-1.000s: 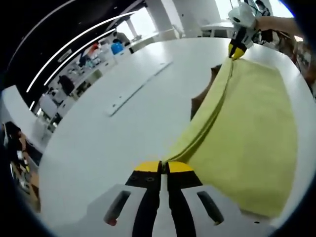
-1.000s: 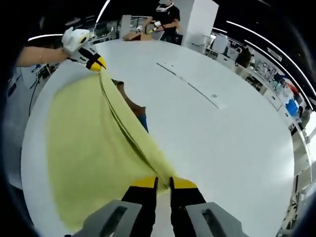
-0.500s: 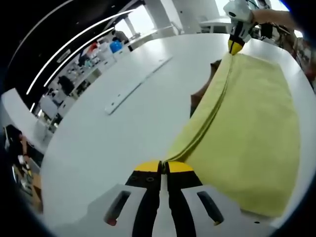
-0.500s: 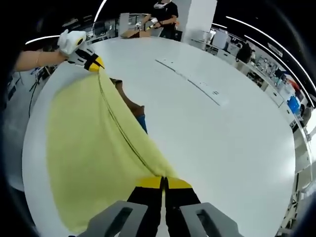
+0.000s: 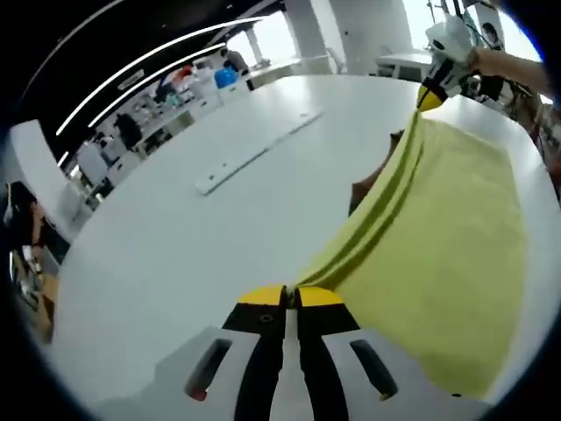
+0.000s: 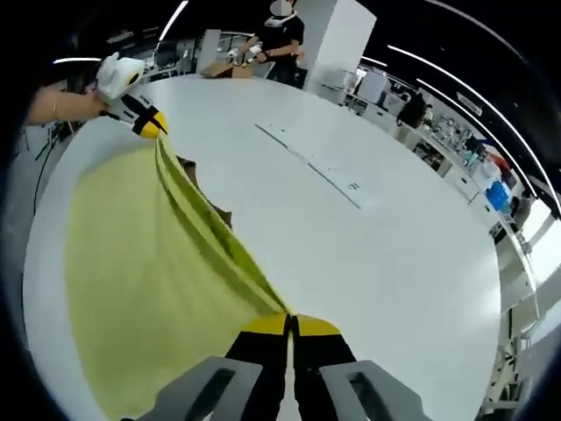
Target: Fold the garment on the visible template until the final outline fits inside the template.
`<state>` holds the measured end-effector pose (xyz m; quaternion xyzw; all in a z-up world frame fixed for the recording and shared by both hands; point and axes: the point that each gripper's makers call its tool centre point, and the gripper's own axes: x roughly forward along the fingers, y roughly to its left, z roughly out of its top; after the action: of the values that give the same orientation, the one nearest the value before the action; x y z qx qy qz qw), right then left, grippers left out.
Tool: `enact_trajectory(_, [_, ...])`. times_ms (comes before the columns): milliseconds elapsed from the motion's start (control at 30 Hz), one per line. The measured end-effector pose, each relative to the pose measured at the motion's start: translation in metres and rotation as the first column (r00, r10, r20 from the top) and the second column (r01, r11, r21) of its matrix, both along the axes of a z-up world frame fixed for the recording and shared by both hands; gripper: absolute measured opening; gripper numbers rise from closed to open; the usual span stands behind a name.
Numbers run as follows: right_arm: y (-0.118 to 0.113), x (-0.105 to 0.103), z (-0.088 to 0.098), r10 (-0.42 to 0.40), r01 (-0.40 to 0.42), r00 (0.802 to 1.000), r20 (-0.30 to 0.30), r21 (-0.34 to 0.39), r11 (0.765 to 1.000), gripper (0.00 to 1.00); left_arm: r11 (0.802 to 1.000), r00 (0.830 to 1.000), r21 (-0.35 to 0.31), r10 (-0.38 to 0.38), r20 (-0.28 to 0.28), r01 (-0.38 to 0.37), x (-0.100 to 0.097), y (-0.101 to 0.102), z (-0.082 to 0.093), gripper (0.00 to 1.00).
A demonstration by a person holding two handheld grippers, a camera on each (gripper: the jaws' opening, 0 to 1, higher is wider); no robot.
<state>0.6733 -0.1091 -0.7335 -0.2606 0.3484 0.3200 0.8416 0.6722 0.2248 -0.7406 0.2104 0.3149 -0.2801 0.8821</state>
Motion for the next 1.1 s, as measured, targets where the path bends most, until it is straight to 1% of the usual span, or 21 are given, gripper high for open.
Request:
enact_trajectory(33, [0.000,0.003,-0.001,-0.019,0.019,1.000,0.008,0.002,1.000,0.00,1.000,1.000,-0.008,0.020,0.000,-0.020,0.002,0.001,0.001,0.01])
enact_trajectory(67, [0.000,0.005,-0.002,-0.019,0.019,1.000,0.009,-0.002,1.000,0.00,0.999,0.999,-0.017,0.032,0.000,-0.032,0.003,0.000,0.002,0.02])
enact_trajectory(133, [0.001,0.008,-0.004,-0.034,0.034,0.999,0.016,0.000,0.999,0.00,0.997,0.998,-0.058,0.058,0.001,-0.058,0.005,-0.002,0.004,0.02])
enact_trajectory(200, [0.001,0.012,-0.006,-0.053,0.053,0.999,0.010,0.015,0.998,0.00,0.992,0.995,-0.081,0.099,-0.011,-0.099,0.007,0.001,0.005,0.03])
enact_trajectory(233, [0.001,0.012,-0.007,-0.062,0.062,0.998,0.007,0.023,0.998,0.00,0.987,0.992,-0.096,0.124,-0.020,-0.126,0.007,0.002,0.005,0.04])
enact_trajectory(267, [0.001,0.012,-0.006,-0.069,0.069,0.998,0.006,0.031,0.997,0.00,0.983,0.990,-0.118,0.139,-0.017,-0.140,0.009,0.003,0.007,0.04])
enact_trajectory(300, [0.001,0.012,-0.006,-0.081,0.081,0.997,0.000,0.042,0.996,0.00,0.981,0.989,-0.126,0.147,-0.016,-0.148,0.009,0.004,0.008,0.05])
enact_trajectory(367, [0.000,0.012,-0.005,-0.094,0.094,0.996,-0.003,0.048,0.994,0.00,0.969,0.981,-0.149,0.193,-0.032,-0.196,0.009,0.009,0.009,0.06])
enact_trajectory(467, [0.000,0.010,-0.002,-0.122,0.123,0.992,-0.018,0.075,0.990,0.10,0.953,0.971,-0.186,0.233,-0.051,-0.238,0.007,0.015,0.012,0.09])
enact_trajectory(500, [0.000,0.009,-0.001,-0.139,0.141,0.990,-0.028,0.093,0.986,0.16,0.953,0.971,-0.185,0.233,-0.049,-0.238,0.006,0.017,0.012,0.13])
enact_trajectory(600, [0.003,0.005,0.003,-0.147,0.152,0.988,-0.047,0.127,0.980,0.30,0.955,0.973,-0.185,0.226,-0.044,-0.231,0.000,0.018,0.015,0.23])
enact_trajectory(667, [0.006,0.000,0.006,-0.147,0.155,0.987,-0.063,0.148,0.977,0.34,0.957,0.976,-0.192,0.212,-0.049,-0.217,-0.005,0.017,0.017,0.28])
enact_trajectory(767, [0.009,-0.008,0.009,-0.149,0.163,0.985,-0.091,0.169,0.972,0.40,0.955,0.979,-0.217,0.195,-0.063,-0.204,-0.012,0.014,0.021,0.38])
enact_trajectory(833, [0.011,-0.014,0.010,-0.156,0.175,0.981,-0.116,0.185,0.967,0.47,0.955,0.982,-0.227,0.181,-0.062,-0.191,-0.017,0.012,0.024,0.43])
enact_trajectory(900, [0.013,-0.019,0.013,-0.156,0.179,0.980,-0.126,0.198,0.964,0.54,0.954,0.983,-0.239,0.172,-0.062,-0.182,-0.022,0.011,0.027,0.49])
enact_trajectory(967, [0.015,-0.025,0.016,-0.153,0.180,0.978,-0.139,0.214,0.960,0.59,0.951,0.985,-0.256,0.160,-0.064,-0.171,-0.028,0.009,0.031,0.53])
enact_trajectory(1100, [0.016,-0.037,0.020,-0.154,0.189,0.975,-0.158,0.239,0.952,0.68,0.955,0.988,-0.254,0.138,-0.072,-0.152,-0.040,0.007,0.033,0.61])
